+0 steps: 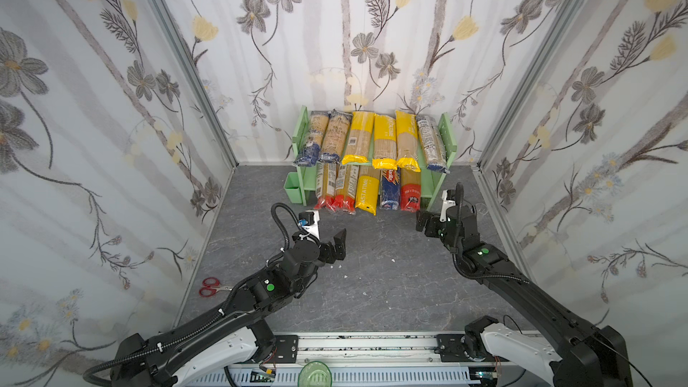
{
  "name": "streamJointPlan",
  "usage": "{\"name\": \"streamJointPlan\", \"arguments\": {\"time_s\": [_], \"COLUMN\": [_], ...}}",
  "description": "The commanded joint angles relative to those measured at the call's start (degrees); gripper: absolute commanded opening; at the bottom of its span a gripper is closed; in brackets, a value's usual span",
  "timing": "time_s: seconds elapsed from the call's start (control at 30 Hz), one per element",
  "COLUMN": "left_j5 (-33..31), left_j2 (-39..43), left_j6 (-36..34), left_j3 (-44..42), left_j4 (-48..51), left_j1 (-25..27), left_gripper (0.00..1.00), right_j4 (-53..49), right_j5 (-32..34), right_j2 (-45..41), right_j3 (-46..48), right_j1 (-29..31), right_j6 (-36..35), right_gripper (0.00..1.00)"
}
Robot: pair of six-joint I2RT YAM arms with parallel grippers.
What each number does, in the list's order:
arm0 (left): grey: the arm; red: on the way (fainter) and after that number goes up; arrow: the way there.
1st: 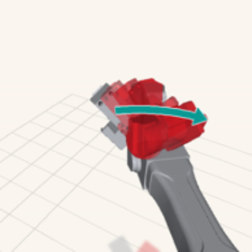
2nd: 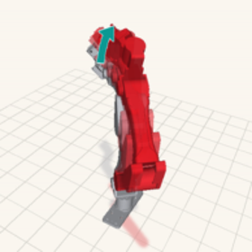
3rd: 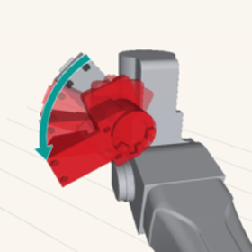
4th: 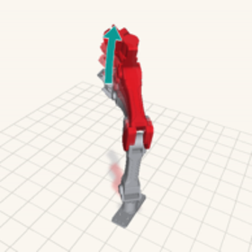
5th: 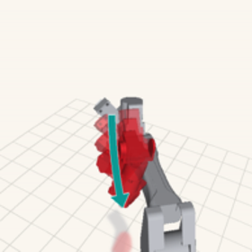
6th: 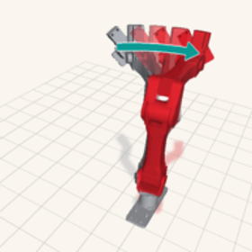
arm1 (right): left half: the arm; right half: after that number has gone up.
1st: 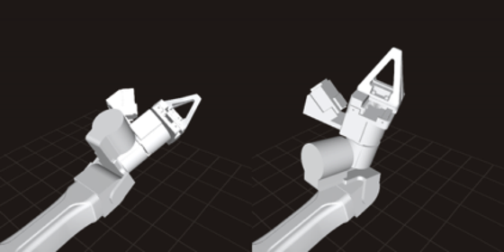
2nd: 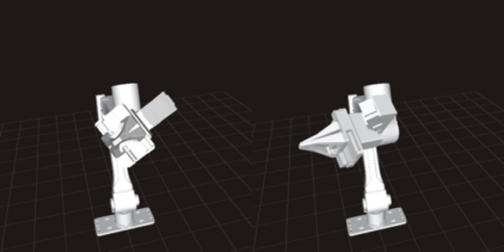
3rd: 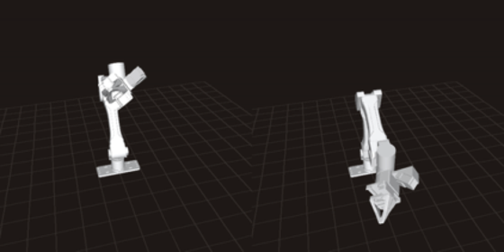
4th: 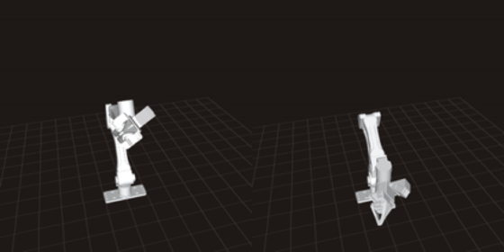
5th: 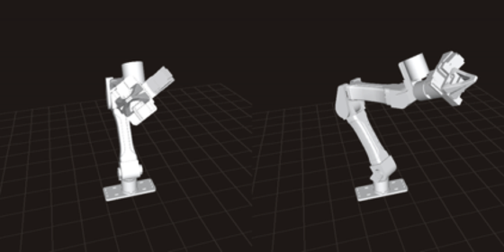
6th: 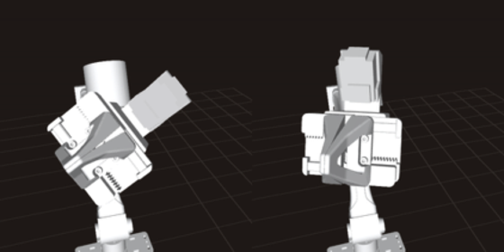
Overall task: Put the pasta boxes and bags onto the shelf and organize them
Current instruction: 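Open the right gripper and draw it back from the shelf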
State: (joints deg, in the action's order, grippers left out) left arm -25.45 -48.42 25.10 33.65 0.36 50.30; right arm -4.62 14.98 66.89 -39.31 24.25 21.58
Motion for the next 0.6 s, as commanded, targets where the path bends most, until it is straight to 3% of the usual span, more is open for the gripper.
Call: {"name": "streamJointPlan", "arguments": {"time_s": [0.0, 0.1, 0.23, 0.47, 0.57], "left_j5": [1.3, 3.7, 2.2, -3.9, -3.2], "left_j2": [-0.1, -0.5, -0.4, -6.1, -9.2], "left_j6": [3.7, 6.1, 6.1, 4.1, 3.0], "left_j3": [-1.8, -4.5, -7.6, -7.6, -7.0], "left_j4": [2.0, 2.0, 2.1, 2.0, 0.8], "left_j1": [-3.5, -7.3, -10.2, -12.9, -15.2], "left_gripper": [1.00, 1.00, 1.00, 1.00, 1.00], "right_j4": [-4.9, -7.6, -7.7, -4.7, -3.5], "right_j5": [4.0, 7.1, 10.0, 7.7, 6.3], "right_j2": [-3.1, -6.2, -9.5, -9.4, -8.4], "right_j3": [1.1, 1.7, 3.5, 5.9, 7.1], "right_j1": [-0.1, -0.2, -1.1, -5.7, -7.7], "right_j6": [-0.6, -0.6, -1.2, -2.6, -2.2], "right_gripper": [1.00, 1.00, 1.00, 1.00, 1.00]}}
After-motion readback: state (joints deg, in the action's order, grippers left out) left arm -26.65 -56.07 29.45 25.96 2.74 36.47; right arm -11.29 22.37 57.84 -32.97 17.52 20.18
